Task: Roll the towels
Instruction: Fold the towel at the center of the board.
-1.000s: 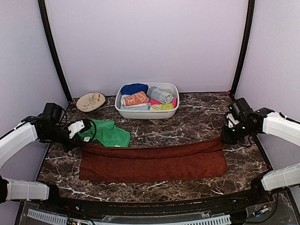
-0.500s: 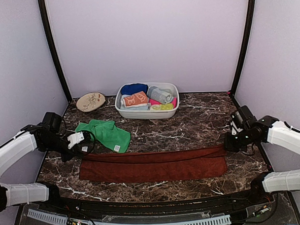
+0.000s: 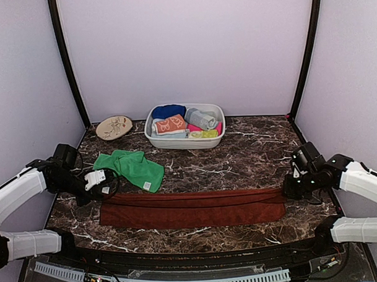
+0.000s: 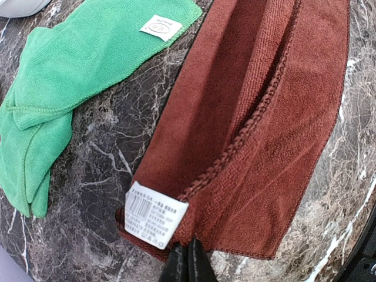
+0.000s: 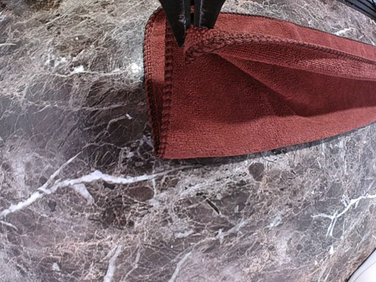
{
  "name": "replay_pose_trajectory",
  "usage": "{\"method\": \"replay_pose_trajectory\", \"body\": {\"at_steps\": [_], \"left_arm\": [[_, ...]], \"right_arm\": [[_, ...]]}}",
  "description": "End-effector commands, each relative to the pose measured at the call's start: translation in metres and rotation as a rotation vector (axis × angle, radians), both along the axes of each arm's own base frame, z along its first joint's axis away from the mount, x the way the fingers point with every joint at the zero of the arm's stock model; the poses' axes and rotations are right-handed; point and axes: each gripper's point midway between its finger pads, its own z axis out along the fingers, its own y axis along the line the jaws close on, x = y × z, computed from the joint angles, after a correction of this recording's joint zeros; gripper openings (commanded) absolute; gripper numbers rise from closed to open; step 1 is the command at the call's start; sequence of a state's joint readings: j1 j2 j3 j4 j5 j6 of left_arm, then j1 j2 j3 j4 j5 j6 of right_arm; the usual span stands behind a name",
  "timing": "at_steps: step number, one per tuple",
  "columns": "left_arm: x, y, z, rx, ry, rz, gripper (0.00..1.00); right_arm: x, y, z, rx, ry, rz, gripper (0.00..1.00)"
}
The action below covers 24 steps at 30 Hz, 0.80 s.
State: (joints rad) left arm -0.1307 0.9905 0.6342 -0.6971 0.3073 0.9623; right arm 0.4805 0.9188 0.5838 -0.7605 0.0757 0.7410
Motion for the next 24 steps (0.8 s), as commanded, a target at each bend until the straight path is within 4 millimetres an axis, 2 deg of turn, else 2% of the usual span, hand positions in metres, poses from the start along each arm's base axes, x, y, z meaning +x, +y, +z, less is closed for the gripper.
{"method": "replay_pose_trajectory", "body": {"at_steps": [1,14,20,23,24], "left_arm": [[-0.013,0.004,-0.008,0.018,0.042,-0.01,0.0],[-0.024,0.01,-0.006,0.049,0.025,-0.025,0.0],[-0.039,0.004,-0.008,0.024,0.072,-0.078,0.01],[-0.047,0.001,-0.008,0.012,0.094,-0.108,0.05],[-0.049,0.0,-0.008,0.009,0.098,-0.116,0.12]], "right_arm": [[-0.007,-0.005,-0.008,-0.032,0.017,-0.026,0.0],[-0.016,-0.009,-0.008,-0.1,0.008,-0.055,0.0],[-0.019,-0.005,-0.007,-0.104,0.005,-0.052,0.0],[-0.02,-0.004,-0.003,-0.098,-0.002,-0.054,0.0],[-0.021,-0.004,-0.002,-0.097,-0.001,-0.053,0.01]]}}
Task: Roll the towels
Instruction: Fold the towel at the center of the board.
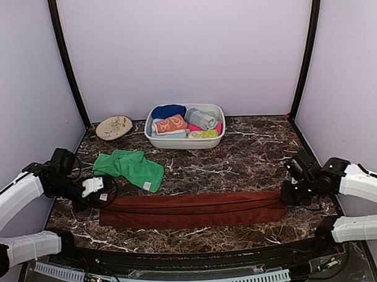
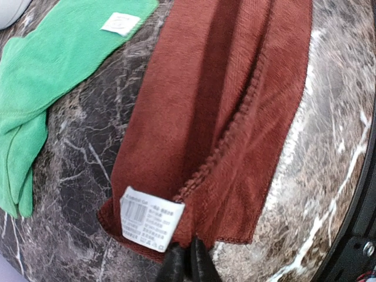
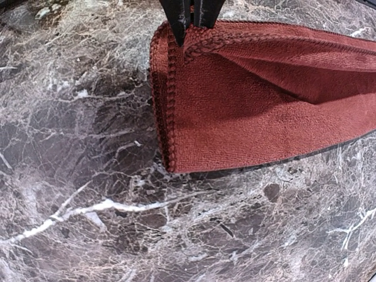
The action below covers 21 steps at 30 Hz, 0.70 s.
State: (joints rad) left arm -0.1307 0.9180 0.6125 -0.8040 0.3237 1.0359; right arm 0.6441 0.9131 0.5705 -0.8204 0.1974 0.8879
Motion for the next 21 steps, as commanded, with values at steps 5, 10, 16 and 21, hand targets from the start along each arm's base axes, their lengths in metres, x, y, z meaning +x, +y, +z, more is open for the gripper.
{"method": "replay_pose_trajectory", "body": {"at_steps": [5,10,16,21], "left_arm": [[-0.021,0.001,0.001,0.008,0.026,-0.069,0.33],[-0.018,0.001,0.016,0.016,-0.011,-0.093,0.33],[-0.021,-0.009,0.027,-0.031,0.004,-0.153,0.34],[-0.031,-0.034,0.024,-0.102,0.149,-0.217,0.36]], "right_arm": [[-0.006,-0.013,0.024,-0.025,-0.04,-0.04,0.28],[-0.013,-0.018,0.046,-0.004,-0.065,-0.036,0.32],[-0.005,-0.002,0.061,0.055,-0.096,0.013,0.37],[0.016,0.02,0.056,0.046,-0.086,0.085,0.48]]}}
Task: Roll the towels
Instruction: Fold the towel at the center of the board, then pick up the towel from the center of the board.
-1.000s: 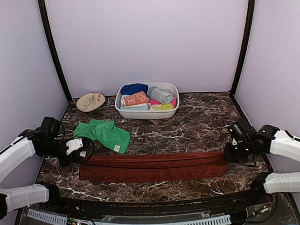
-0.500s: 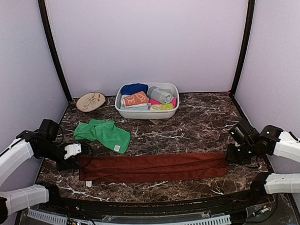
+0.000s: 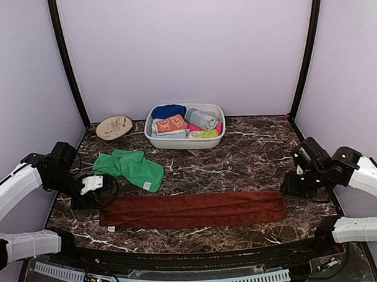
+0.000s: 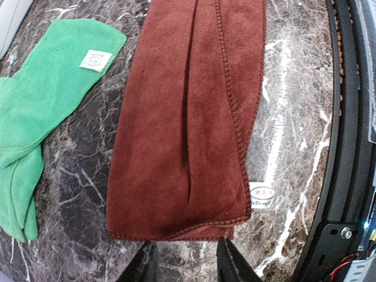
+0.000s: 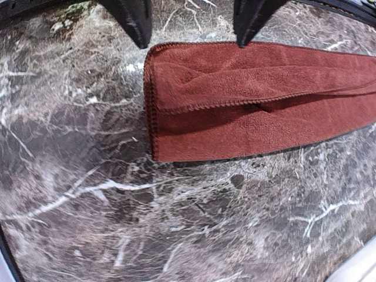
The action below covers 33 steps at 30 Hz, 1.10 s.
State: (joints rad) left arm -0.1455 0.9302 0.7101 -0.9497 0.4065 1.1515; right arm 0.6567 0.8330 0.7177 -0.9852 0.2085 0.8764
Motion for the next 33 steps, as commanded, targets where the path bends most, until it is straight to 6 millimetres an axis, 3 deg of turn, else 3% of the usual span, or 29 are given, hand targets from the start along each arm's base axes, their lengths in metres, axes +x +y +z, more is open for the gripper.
{"method": "replay_pose_trajectory", "body": {"at_steps": [1,6,11,19,22,28,33], "left_arm": [[-0.02,-0.022,-0.007,-0.027,0.164,-0.094,0.36],[-0.035,-0.028,-0.035,0.065,0.255,-0.161,0.38],[-0.035,-0.024,-0.053,0.126,0.226,-0.206,0.37],[-0.028,-0.005,-0.087,0.251,0.213,-0.187,0.21],[-0.026,-0.002,-0.085,0.273,0.214,-0.179,0.15],[-0.027,-0.001,-0.068,0.273,0.163,-0.242,0.22],[-0.032,-0.004,-0.07,0.256,0.2,-0.262,0.2]], "right_arm": [[0.022,0.024,0.006,0.009,-0.027,0.081,0.52],[0.029,0.026,0.0,-0.035,0.002,0.121,0.61],[0.029,0.017,-0.017,0.0,0.038,0.093,0.59],[0.035,0.021,-0.029,0.05,0.063,0.107,0.55],[0.037,0.02,-0.028,0.032,0.072,0.117,0.57],[0.038,0.017,-0.037,0.029,0.115,0.137,0.57],[0.04,0.014,-0.047,0.028,0.143,0.138,0.51]]}}
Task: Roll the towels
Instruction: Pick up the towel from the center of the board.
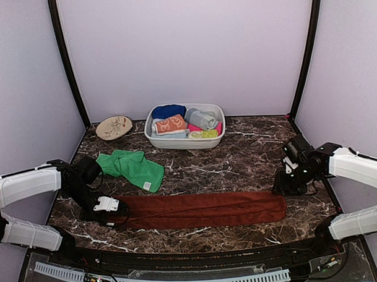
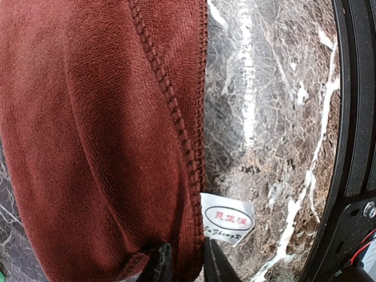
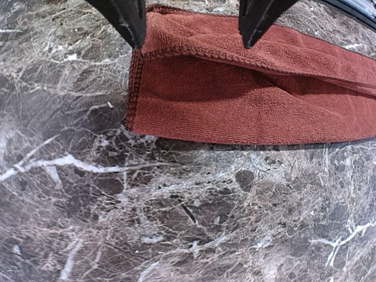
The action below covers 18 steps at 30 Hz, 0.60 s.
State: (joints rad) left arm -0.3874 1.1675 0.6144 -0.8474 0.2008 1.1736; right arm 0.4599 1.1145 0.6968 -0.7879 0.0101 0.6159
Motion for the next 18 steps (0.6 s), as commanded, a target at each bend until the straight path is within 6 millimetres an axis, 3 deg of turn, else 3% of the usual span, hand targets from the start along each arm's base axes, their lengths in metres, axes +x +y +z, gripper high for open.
{"method": "replay_pose_trajectory", "body": {"at_steps": [1,7,15,18], "left_arm": [[-0.009,0.0,0.001,0.004,0.055,-0.029,0.18],[-0.006,-0.004,-0.003,-0.002,0.068,-0.014,0.02],[-0.003,-0.01,0.004,-0.034,0.071,-0.007,0.0],[-0.003,-0.012,0.006,-0.041,0.075,-0.006,0.0]], "right_arm": [[0.008,0.003,-0.001,0.027,-0.006,0.016,0.48],[0.01,0.003,-0.007,0.02,0.012,0.011,0.42],[0.011,-0.001,-0.018,-0.004,0.023,-0.014,0.42],[0.012,0.002,-0.02,0.015,0.024,-0.016,0.26]]}}
